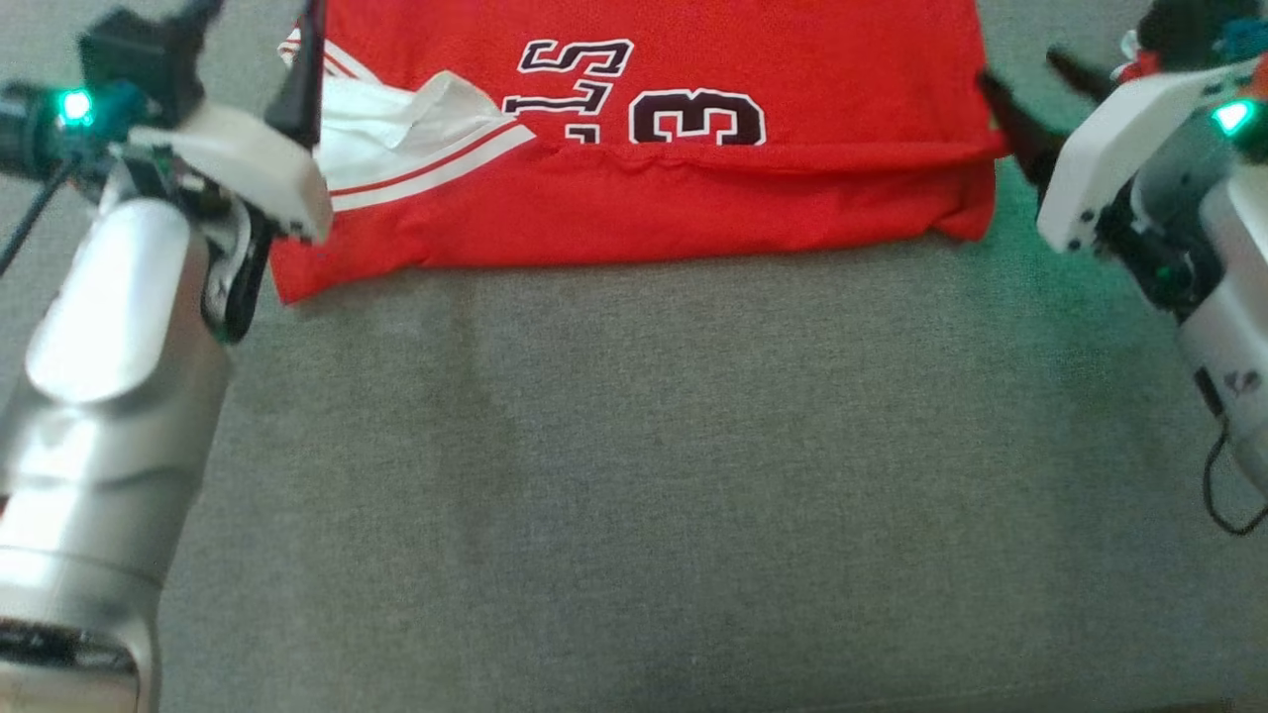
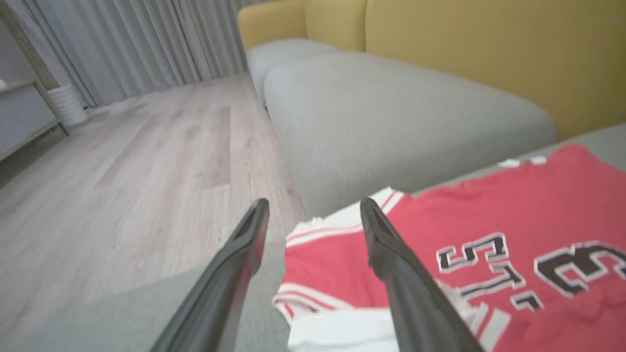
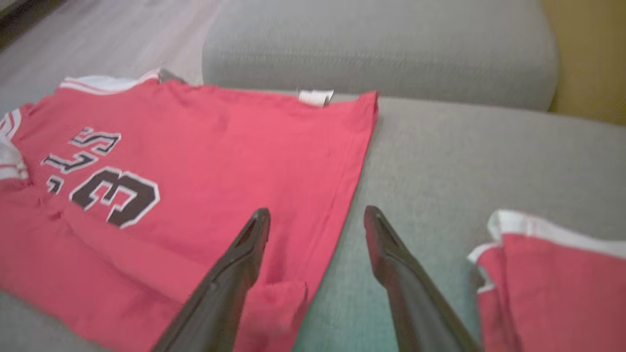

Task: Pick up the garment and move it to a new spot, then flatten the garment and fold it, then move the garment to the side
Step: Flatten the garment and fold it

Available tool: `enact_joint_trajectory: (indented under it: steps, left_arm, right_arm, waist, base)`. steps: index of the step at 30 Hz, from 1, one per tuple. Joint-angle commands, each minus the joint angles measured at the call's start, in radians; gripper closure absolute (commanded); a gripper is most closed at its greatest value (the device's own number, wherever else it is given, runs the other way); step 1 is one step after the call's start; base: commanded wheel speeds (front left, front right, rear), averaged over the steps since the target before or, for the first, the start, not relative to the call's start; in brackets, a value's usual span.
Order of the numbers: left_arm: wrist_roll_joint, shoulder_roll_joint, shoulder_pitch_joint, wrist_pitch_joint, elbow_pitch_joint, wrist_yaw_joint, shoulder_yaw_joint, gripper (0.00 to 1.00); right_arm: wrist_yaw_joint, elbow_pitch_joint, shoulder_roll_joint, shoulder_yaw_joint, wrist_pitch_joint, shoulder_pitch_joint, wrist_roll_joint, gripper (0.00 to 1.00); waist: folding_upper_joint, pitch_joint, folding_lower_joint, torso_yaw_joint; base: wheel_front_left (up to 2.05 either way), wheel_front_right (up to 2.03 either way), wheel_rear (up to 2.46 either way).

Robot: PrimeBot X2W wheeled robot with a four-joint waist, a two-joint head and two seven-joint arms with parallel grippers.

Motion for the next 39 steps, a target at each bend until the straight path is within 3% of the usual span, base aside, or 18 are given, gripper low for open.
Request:
enact_joint_trajectory:
  steps: [1,7,16,20,23,24,29,33,39]
  left_arm:
    - [-0.001,0.032,-0.058,-0.035,-0.018,0.009,0.046,0.0]
    - [-0.024,0.0,-0.065,-0.18,0.01,0.014,0.076,0.0]
    - [-0.068,-0.036,0.094,-0.229,-0.111,0.049,0.159,0.0]
    - [-0.054,-0.062,0.226,-0.229,-0.231,0.064,0.187,0.0]
    - [-0.032,-0.072,0.332,-0.229,-0.304,0.078,0.199,0.0]
    - [-0.032,-0.072,0.332,-0.229,-0.304,0.078,0.199,0.0]
    - [-0.015,-0.103,0.491,-0.229,-0.377,0.092,0.226,0.0]
    - [0.017,-0.129,0.588,-0.23,-0.405,0.109,0.254,0.0]
    - [0.06,-0.175,0.691,-0.23,-0.408,0.13,0.29,0.0]
  right_arm:
    - [-0.001,-0.012,0.006,-0.009,-0.035,-0.018,-0.014,0.0]
    - [-0.001,0.033,0.04,-0.05,-0.205,-0.009,-0.043,0.0]
    - [-0.001,0.014,0.073,-0.127,-0.46,0.113,-0.138,0.0]
    - [-0.001,-0.016,0.119,-0.252,-0.488,0.204,-0.213,0.0]
    - [-0.001,-0.126,0.175,-0.377,-0.49,0.295,-0.297,0.0]
    - [-0.001,-0.126,0.175,-0.377,-0.49,0.295,-0.297,0.0]
    - [-0.001,-0.312,0.307,-0.533,-0.49,0.493,-0.459,0.0]
    - [-0.001,-0.394,0.368,-0.585,-0.49,0.619,-0.53,0.0]
    - [-0.001,-0.433,0.389,-0.606,-0.49,0.709,-0.556,0.0]
  waist:
    - [0.0,0.0,-0.0001,0.004]
    - [0.0,-0.026,-0.0001,0.012]
    - [0.0,-0.12,-0.0001,0.012]
    - [0.0,-0.163,-0.0001,0.012]
    - [0.0,-0.187,-0.0001,0.01]
    - [0.0,-0.187,-0.0001,0.01]
    - [0.0,-0.224,-0.0001,0.004]
    - [0.0,-0.252,-0.0001,0.001]
    - [0.0,-0.27,-0.0001,-0.009]
  base:
    - [0.0,0.0,0.0]
    - [0.0,0.0,0.0]
    - [0.0,0.0,0.0]
    - [0.0,0.0,0.0]
    - [0.0,0.0,0.0]
    - [0.0,0.0,0.0]
    - [0.0,0.0,0.0]
    - [0.0,0.0,0.0]
    - [0.0,0.0,0.0]
